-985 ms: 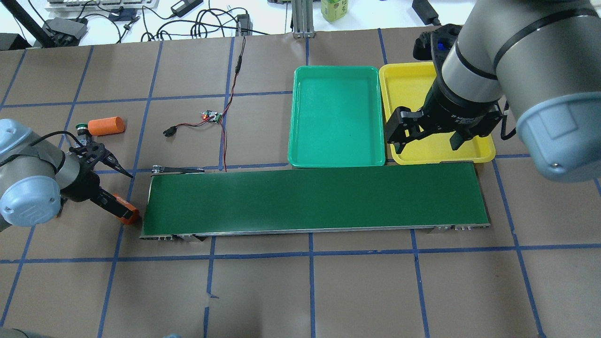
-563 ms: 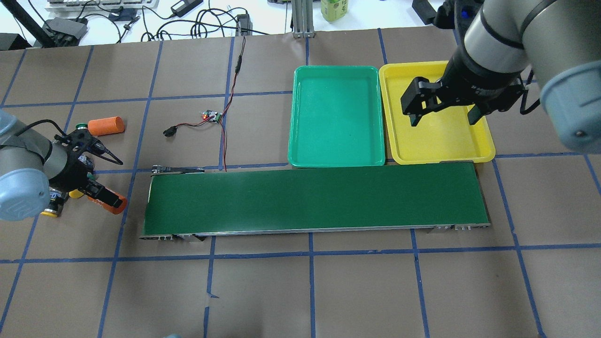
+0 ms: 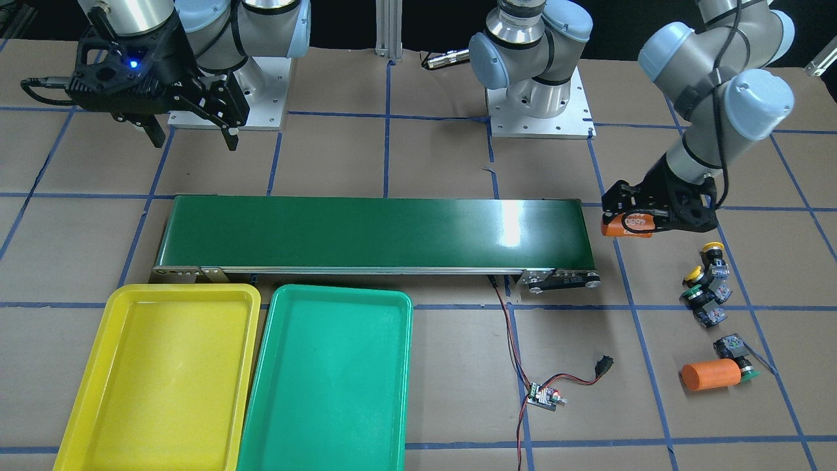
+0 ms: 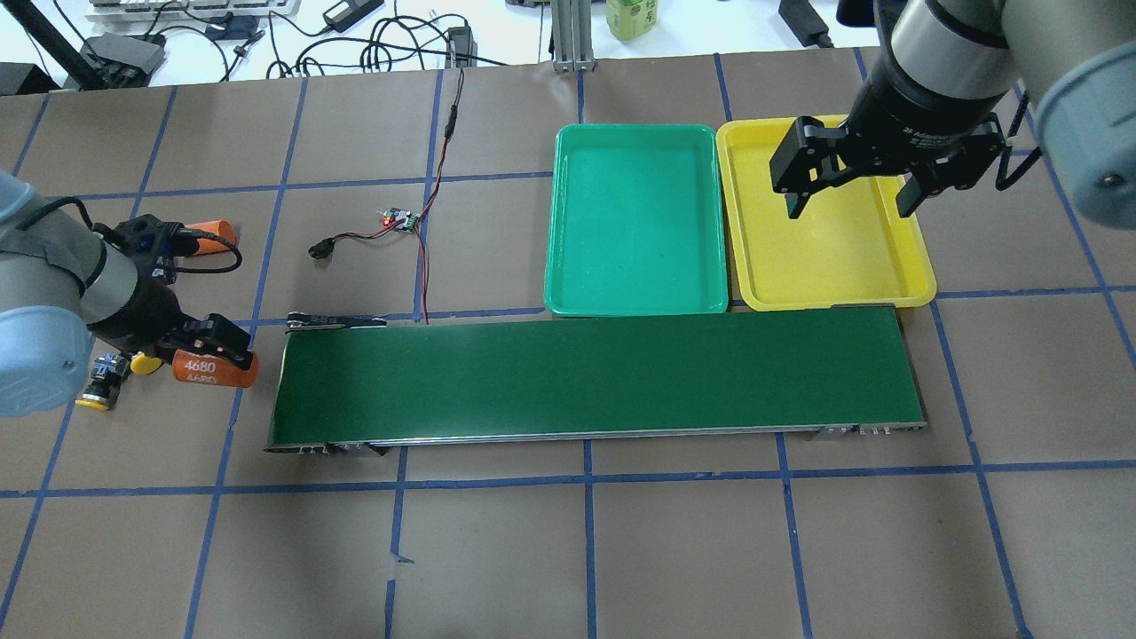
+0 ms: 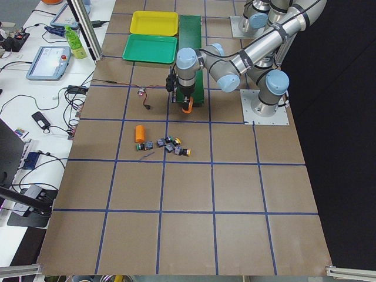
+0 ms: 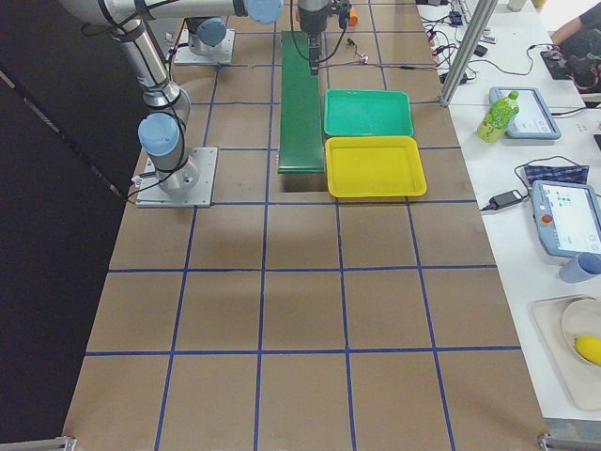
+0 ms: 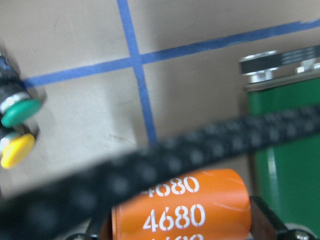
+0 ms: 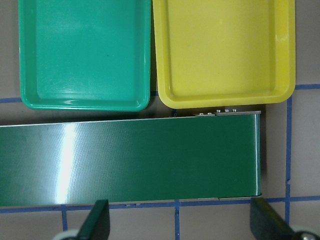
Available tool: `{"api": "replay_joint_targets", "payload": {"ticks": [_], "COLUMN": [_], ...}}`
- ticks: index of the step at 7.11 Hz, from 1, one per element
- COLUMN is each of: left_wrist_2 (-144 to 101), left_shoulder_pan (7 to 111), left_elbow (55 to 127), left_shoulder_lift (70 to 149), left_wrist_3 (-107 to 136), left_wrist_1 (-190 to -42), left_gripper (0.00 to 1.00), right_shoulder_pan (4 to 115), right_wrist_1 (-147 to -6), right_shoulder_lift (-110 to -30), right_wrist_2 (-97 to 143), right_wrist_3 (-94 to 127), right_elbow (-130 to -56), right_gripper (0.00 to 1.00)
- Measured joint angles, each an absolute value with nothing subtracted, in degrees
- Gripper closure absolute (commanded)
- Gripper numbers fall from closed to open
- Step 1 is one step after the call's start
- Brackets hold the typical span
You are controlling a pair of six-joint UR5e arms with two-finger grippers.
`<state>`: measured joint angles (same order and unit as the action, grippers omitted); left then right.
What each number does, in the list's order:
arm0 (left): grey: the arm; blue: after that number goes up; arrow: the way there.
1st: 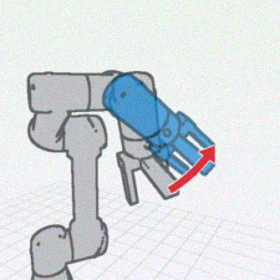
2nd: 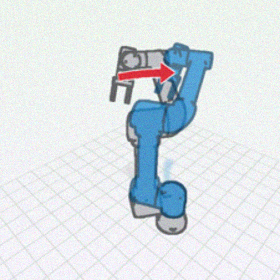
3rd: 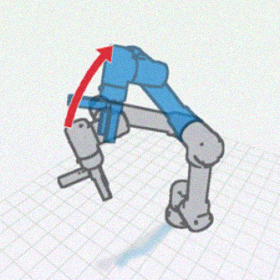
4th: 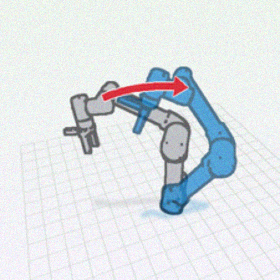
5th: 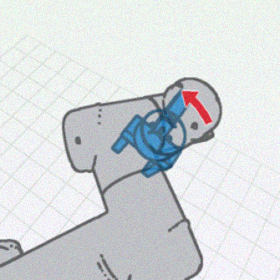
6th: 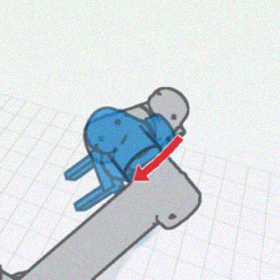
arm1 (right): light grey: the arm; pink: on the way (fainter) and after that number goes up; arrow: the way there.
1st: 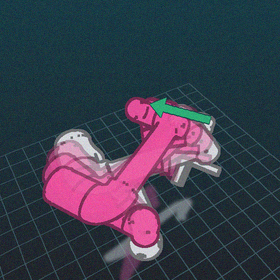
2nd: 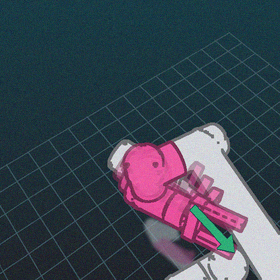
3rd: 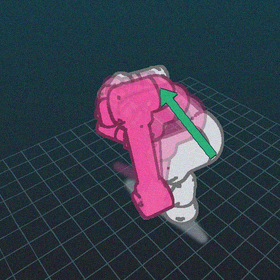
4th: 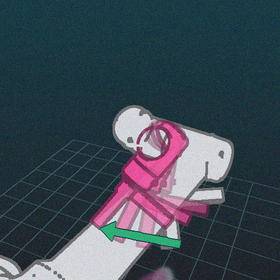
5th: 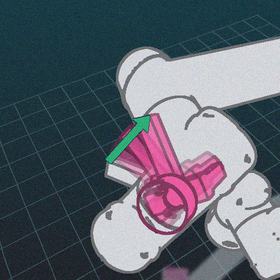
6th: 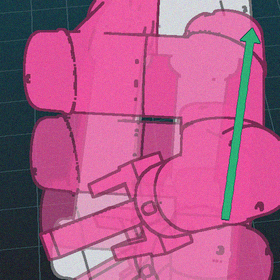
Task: Sort buttons by color to trays
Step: 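Lift the battery onto the green conveyor belt and open the left gripper, then return the left gripper to the buttons and grasp a yellow-capped button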
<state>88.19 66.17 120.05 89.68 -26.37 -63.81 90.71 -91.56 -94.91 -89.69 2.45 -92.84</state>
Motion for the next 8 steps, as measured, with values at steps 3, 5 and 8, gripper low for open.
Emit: {"api": "replay_joint_targets", "payload": {"ticks": [3, 5, 8], "left_wrist_2": [86.0, 84.4, 85.0], "left_shoulder_pan": [76.8, 78.2, 77.7], "left_elbow": [120.3, 120.4, 113.4], "left_shoulder_lift": [90.7, 92.2, 92.1], "left_wrist_3": [-6.6, -4.5, -5.5], "left_wrist_1": [-64.3, -64.1, -72.5], "left_gripper": [0.02, 0.0, 0.0], "right_shoulder_pan": [90.9, 90.9, 90.9], "right_wrist_1": [-92.7, -93.8, -94.2], "right_shoulder_lift": [-94.4, -92.5, -91.6], "right_wrist_2": [-89.8, -89.6, -89.8], "right_wrist_3": [1.6, 1.6, 1.9], "right_elbow": [-91.7, -90.3, -89.5], "right_gripper": [0.0, 0.0, 0.0]}}
